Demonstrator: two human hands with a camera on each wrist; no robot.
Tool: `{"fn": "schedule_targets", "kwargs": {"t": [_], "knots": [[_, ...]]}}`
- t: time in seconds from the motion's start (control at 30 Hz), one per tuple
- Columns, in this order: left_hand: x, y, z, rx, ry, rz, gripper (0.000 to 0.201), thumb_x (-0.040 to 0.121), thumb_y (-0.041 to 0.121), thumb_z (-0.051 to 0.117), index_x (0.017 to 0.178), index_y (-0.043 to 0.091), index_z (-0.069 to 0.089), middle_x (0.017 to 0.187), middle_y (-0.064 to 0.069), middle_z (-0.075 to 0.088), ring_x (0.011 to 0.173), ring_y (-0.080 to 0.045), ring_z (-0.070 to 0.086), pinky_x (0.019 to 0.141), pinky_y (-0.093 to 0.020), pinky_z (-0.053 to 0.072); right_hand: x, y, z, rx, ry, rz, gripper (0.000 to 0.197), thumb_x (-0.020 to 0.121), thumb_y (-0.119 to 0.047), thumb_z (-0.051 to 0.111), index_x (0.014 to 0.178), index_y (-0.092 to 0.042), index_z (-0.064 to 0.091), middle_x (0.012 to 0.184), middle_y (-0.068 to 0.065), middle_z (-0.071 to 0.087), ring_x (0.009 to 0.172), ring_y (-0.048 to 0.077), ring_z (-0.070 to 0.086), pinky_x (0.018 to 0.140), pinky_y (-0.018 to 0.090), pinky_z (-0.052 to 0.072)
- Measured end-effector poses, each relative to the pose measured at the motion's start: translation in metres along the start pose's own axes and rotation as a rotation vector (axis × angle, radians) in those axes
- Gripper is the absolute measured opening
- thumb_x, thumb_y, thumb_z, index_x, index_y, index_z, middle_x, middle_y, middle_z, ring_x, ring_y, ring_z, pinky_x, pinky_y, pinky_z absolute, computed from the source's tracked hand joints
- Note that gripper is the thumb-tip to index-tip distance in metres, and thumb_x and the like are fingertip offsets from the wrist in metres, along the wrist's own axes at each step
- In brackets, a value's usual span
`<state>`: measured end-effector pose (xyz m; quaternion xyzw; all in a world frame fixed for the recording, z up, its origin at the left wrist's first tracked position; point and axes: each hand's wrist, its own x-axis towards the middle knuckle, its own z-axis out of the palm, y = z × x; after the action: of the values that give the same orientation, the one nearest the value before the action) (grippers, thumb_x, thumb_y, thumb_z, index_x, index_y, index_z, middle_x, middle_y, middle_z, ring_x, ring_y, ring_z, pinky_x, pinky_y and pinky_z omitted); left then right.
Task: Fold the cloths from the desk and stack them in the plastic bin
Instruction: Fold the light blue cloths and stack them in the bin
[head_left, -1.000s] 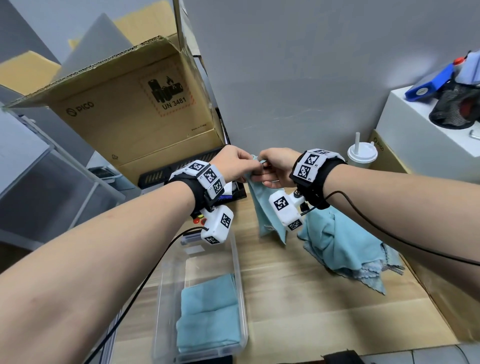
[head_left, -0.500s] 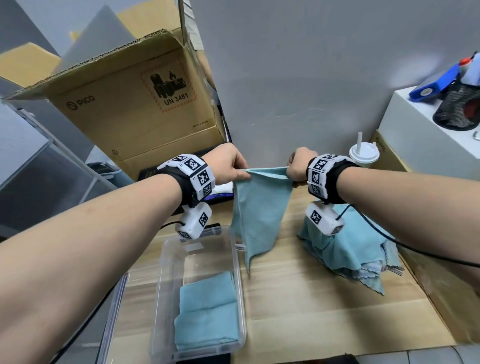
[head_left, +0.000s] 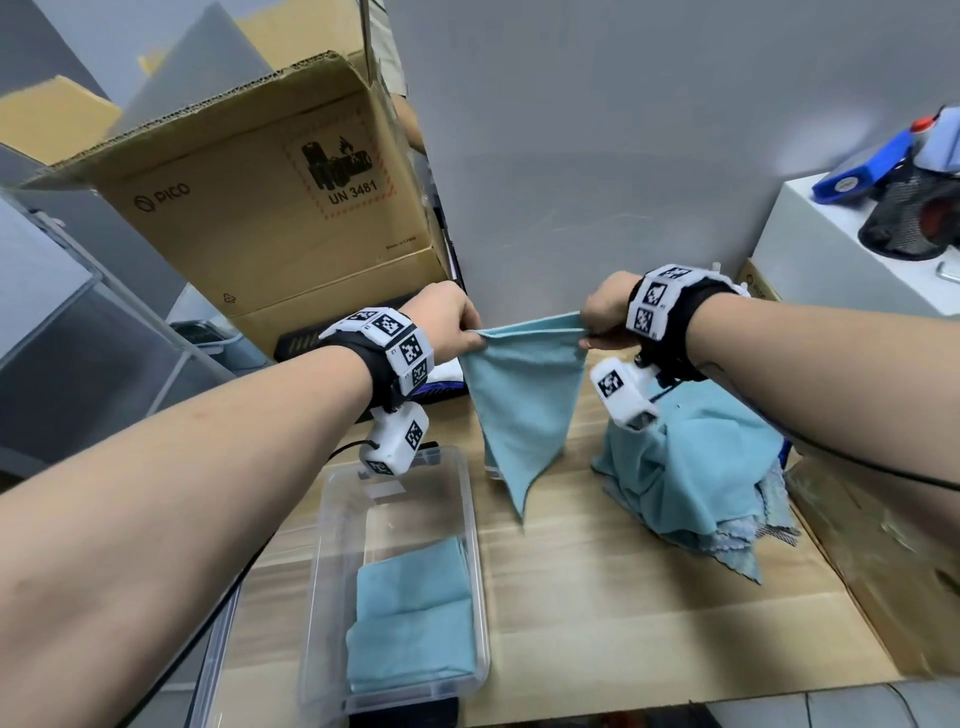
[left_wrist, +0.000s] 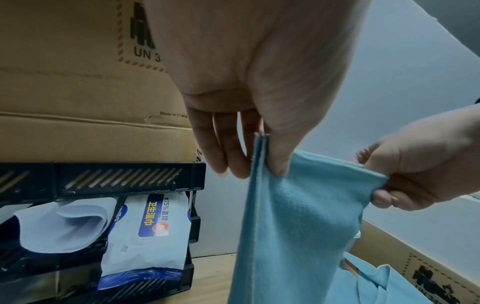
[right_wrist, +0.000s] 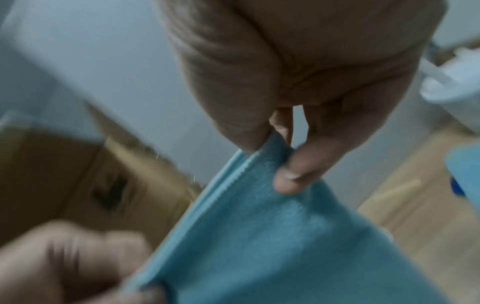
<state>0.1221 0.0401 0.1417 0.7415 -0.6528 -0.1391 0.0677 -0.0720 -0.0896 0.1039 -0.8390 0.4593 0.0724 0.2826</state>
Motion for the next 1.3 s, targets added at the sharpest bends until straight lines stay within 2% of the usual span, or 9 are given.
{"fn": "schedule_targets", "kwargs": {"t": [0.1, 0.23, 0.4, 0.5, 0.67, 0.8, 0.93, 1.1, 1.3], "knots": [[0.001, -0.002, -0.005, -0.047, 0.068, -0.032, 0.010, 0.083, 0.022, 0.071, 0.083, 0.017, 0.080, 0.058, 0.008, 0.063, 0.053, -0.010, 0.055, 0.061, -0.026, 0.051, -0.018, -0.009, -0.009, 0.552, 0.090, 0.197, 0.007, 0.091, -0.012, 0.056, 0.084, -0.009, 0.056, 0.082, 0.009, 0.064, 0.054, 0.016, 0.067, 0.050, 0.025, 0.056], [0.000, 0.004, -0.009, -0.102, 0.082, -0.028, 0.011, 0.082, 0.022, 0.070, 0.079, 0.015, 0.078, 0.053, 0.006, 0.059, 0.048, -0.009, 0.053, 0.056, -0.024, 0.049, -0.014, -0.007, -0.012, 0.912, 0.201, 0.270, 0.006, 0.088, -0.009, 0.057, 0.087, -0.013, 0.052, 0.088, 0.004, 0.060, 0.063, 0.010, 0.061, 0.040, 0.015, 0.046], [-0.005, 0.014, -0.010, -0.230, 0.043, 0.025, 0.004, 0.084, 0.011, 0.064, 0.087, 0.013, 0.061, 0.066, 0.000, 0.058, 0.051, -0.010, 0.047, 0.052, -0.025, 0.039, -0.013, -0.010, -0.012, 1.237, 0.289, 0.153, 0.016, 0.086, 0.006, 0.054, 0.091, -0.009, 0.057, 0.090, 0.010, 0.060, 0.072, 0.016, 0.063, 0.060, 0.022, 0.056], [-0.007, 0.026, -0.012, -0.384, 0.054, 0.083, 0.025, 0.082, 0.002, 0.057, 0.096, 0.017, 0.042, 0.073, -0.011, 0.055, 0.056, -0.019, 0.049, 0.047, -0.027, 0.042, -0.014, -0.014, -0.009, 1.484, 0.262, 0.036, 0.032, 0.077, 0.015, 0.049, 0.096, -0.007, 0.062, 0.093, 0.011, 0.058, 0.087, 0.025, 0.063, 0.084, 0.028, 0.055], [0.001, 0.050, -0.017, -0.577, 0.042, 0.018, 0.023, 0.083, -0.011, 0.047, 0.082, 0.007, 0.062, 0.063, -0.009, 0.051, 0.048, -0.011, 0.054, 0.052, -0.024, 0.055, -0.016, -0.024, 0.003, 1.324, 0.234, 0.004, 0.037, 0.082, 0.007, 0.049, 0.115, -0.010, 0.049, 0.094, 0.008, 0.056, 0.090, 0.025, 0.070, 0.090, 0.037, 0.053], [0.011, 0.052, -0.015, -0.834, 0.080, -0.250, 0.024, 0.082, -0.010, 0.052, 0.078, 0.005, 0.071, 0.068, -0.010, 0.059, 0.067, -0.022, 0.063, 0.080, -0.041, 0.061, -0.018, -0.025, 0.021, 1.002, 0.259, -0.034, 0.006, 0.077, -0.011, 0.055, 0.079, -0.015, 0.059, 0.071, 0.008, 0.060, 0.066, 0.023, 0.064, 0.073, 0.038, 0.057], [0.011, 0.047, -0.019, -0.812, 0.063, -0.209, 0.028, 0.077, -0.012, 0.071, 0.100, 0.003, 0.070, 0.087, -0.012, 0.068, 0.079, -0.019, 0.067, 0.084, -0.035, 0.059, -0.001, -0.009, 0.040, 0.803, 0.317, -0.122, 0.025, 0.059, -0.040, 0.043, 0.066, -0.027, 0.064, 0.062, -0.003, 0.060, 0.070, 0.026, 0.057, 0.080, 0.046, 0.054], [0.011, 0.049, -0.023, -0.633, 0.220, -0.144, 0.010, 0.077, -0.002, 0.071, 0.081, 0.007, 0.075, 0.075, -0.015, 0.073, 0.070, -0.029, 0.073, 0.072, -0.042, 0.062, -0.020, -0.016, 0.042, 0.704, 0.268, -0.212, 0.035, 0.076, -0.027, 0.070, 0.104, -0.019, 0.051, 0.077, -0.002, 0.062, 0.070, 0.017, 0.056, 0.072, 0.033, 0.048], [0.013, 0.063, -0.040, -0.325, 0.354, -0.105, 0.018, 0.079, 0.028, 0.070, 0.069, 0.014, 0.074, 0.060, -0.001, 0.066, 0.056, -0.016, 0.062, 0.055, -0.022, 0.048, -0.013, -0.015, 0.044, 0.502, 0.442, -0.171, 0.042, 0.074, -0.017, 0.072, 0.100, -0.016, 0.038, 0.091, 0.003, 0.059, 0.082, 0.024, 0.059, 0.077, 0.041, 0.050]]}}
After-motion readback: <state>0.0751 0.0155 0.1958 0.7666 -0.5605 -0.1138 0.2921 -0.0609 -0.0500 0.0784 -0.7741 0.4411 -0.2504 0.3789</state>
